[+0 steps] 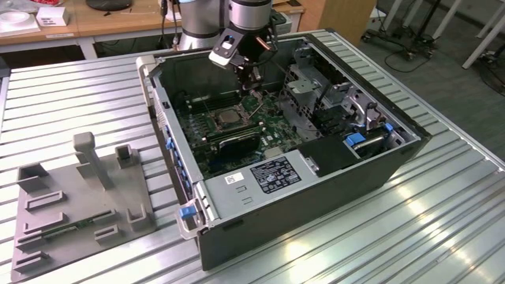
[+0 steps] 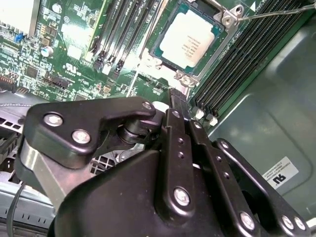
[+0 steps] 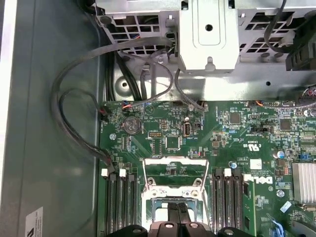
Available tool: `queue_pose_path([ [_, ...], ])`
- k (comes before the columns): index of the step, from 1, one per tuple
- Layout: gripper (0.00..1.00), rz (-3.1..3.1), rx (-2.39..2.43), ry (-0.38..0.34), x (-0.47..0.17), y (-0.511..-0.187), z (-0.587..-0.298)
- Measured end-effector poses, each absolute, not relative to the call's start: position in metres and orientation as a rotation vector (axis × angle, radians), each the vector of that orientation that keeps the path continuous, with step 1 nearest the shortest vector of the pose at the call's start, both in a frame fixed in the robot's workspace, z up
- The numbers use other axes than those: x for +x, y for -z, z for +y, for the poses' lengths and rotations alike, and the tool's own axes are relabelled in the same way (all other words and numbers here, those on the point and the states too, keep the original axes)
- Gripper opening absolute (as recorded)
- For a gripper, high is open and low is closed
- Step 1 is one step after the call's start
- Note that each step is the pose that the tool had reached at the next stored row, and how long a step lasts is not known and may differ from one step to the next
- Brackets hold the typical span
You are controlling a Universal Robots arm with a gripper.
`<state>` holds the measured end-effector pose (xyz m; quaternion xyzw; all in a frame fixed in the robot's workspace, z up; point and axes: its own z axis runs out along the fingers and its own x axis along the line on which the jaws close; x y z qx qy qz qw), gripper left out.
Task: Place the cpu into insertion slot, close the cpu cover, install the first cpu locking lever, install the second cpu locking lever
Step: 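Close the cpu cover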
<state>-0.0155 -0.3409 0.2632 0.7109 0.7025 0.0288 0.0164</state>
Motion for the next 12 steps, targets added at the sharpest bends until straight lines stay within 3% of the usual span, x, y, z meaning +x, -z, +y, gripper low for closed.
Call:
queue_pose_path([
  [12,0.11,2.184,2.211,-0.089,0.013,-0.263,-0.341],
])
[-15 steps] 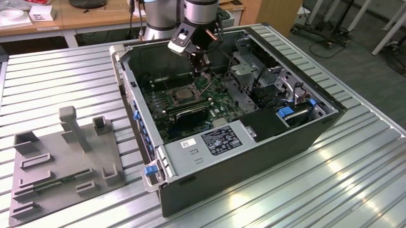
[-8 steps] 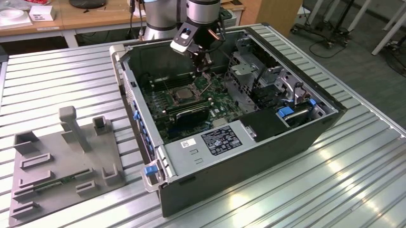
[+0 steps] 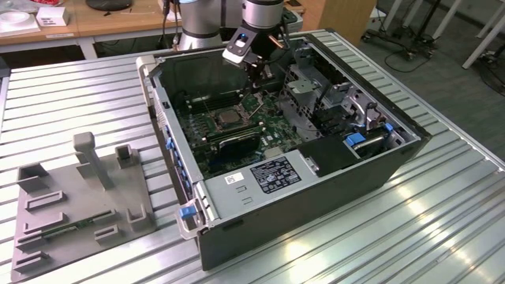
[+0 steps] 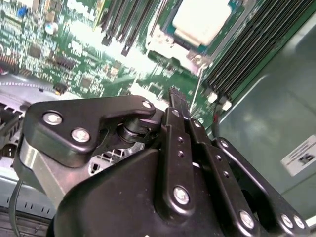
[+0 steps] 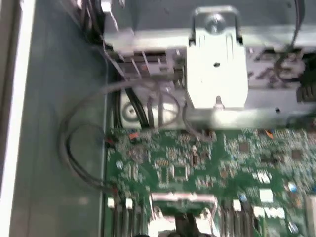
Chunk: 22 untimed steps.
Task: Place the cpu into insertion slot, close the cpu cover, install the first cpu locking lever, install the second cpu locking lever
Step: 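Close the cpu cover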
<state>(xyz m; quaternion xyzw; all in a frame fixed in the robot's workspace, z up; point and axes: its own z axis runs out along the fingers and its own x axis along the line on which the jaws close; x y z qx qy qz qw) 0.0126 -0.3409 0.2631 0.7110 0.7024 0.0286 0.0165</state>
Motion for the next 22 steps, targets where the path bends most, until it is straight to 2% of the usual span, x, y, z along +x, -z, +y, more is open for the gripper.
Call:
queue_pose_path([
  [22,0.11,2.184,2.211,-0.089,0.039,-0.263,-0.341],
])
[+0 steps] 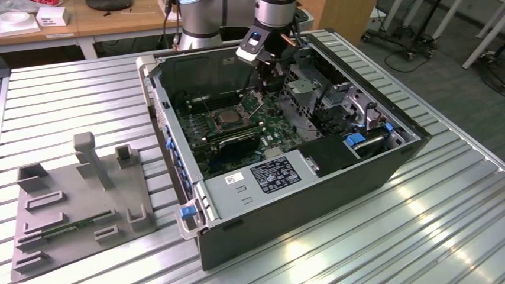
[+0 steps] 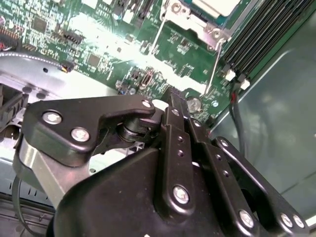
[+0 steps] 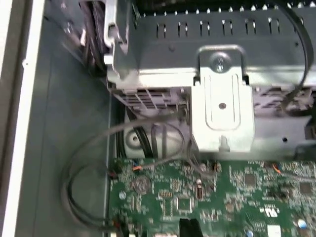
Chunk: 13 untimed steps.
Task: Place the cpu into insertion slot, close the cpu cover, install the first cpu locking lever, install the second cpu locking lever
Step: 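Close the cpu cover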
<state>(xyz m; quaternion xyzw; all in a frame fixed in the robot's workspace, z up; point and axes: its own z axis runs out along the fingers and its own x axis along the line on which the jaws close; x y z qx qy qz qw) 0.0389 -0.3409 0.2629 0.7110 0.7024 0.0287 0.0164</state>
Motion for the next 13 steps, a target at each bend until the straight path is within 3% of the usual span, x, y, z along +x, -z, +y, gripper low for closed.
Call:
queue_pose_path([
  [13,0.11,2.184,2.211,-0.089,0.0477,-0.2627,-0.3409],
])
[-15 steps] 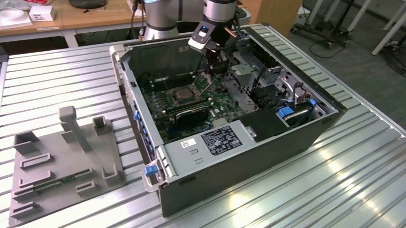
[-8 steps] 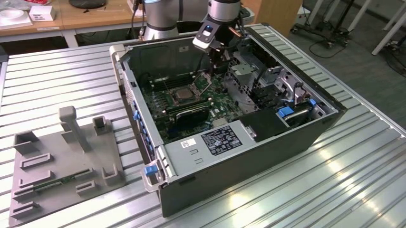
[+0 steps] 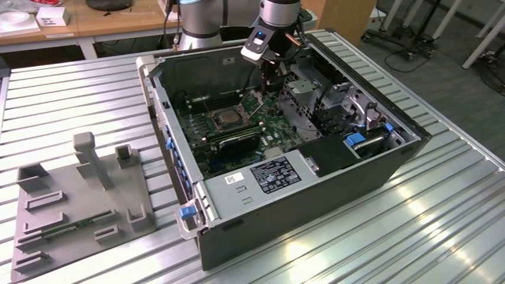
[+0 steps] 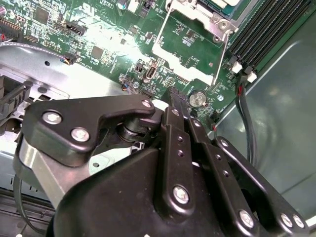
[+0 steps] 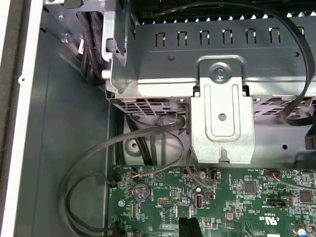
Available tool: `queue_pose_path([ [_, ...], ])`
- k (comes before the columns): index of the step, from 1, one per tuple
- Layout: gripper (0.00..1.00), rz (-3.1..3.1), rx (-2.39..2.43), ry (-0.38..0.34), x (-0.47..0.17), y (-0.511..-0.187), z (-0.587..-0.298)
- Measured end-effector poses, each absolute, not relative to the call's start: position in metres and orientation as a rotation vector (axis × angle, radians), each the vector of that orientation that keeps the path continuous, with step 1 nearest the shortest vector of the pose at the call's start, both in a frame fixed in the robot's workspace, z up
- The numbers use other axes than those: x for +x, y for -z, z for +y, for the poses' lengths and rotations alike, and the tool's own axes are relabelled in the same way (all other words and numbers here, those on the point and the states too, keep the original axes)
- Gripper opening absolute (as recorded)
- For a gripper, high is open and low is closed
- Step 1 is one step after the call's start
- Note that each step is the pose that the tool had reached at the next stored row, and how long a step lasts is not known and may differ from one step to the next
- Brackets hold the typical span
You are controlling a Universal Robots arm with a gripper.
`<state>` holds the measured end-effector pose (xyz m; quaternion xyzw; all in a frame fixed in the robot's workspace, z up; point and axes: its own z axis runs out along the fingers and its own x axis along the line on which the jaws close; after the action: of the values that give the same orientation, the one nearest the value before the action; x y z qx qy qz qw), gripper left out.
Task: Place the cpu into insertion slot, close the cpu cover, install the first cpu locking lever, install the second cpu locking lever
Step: 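Close the cpu cover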
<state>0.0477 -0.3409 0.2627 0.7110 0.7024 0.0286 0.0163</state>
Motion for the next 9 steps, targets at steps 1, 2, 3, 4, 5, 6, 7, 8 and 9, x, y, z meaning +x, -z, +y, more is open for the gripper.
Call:
queue_pose_path([
  [1,0.11,2.184,2.211,-0.089,0.0478,-0.2624,-0.3409],
  [2,0.11,2.184,2.211,-0.089,0.0479,-0.2621,-0.3409],
  [3,0.11,2.184,2.211,-0.089,0.048,-0.2616,-0.3409],
  [4,0.11,2.184,2.211,-0.089,0.0483,-0.2611,-0.3409],
  [5,0.11,2.183,2.211,-0.089,0.0486,-0.2605,-0.3409],
  [6,0.11,2.183,2.212,-0.089,0.0489,-0.26,-0.3409],
  [7,0.11,2.183,2.212,-0.089,0.0493,-0.2598,-0.3409],
  [8,0.11,2.183,2.212,-0.089,0.0496,-0.2598,-0.3409],
  [9,0.11,2.183,2.212,-0.089,0.0499,-0.2598,-0.3409],
])
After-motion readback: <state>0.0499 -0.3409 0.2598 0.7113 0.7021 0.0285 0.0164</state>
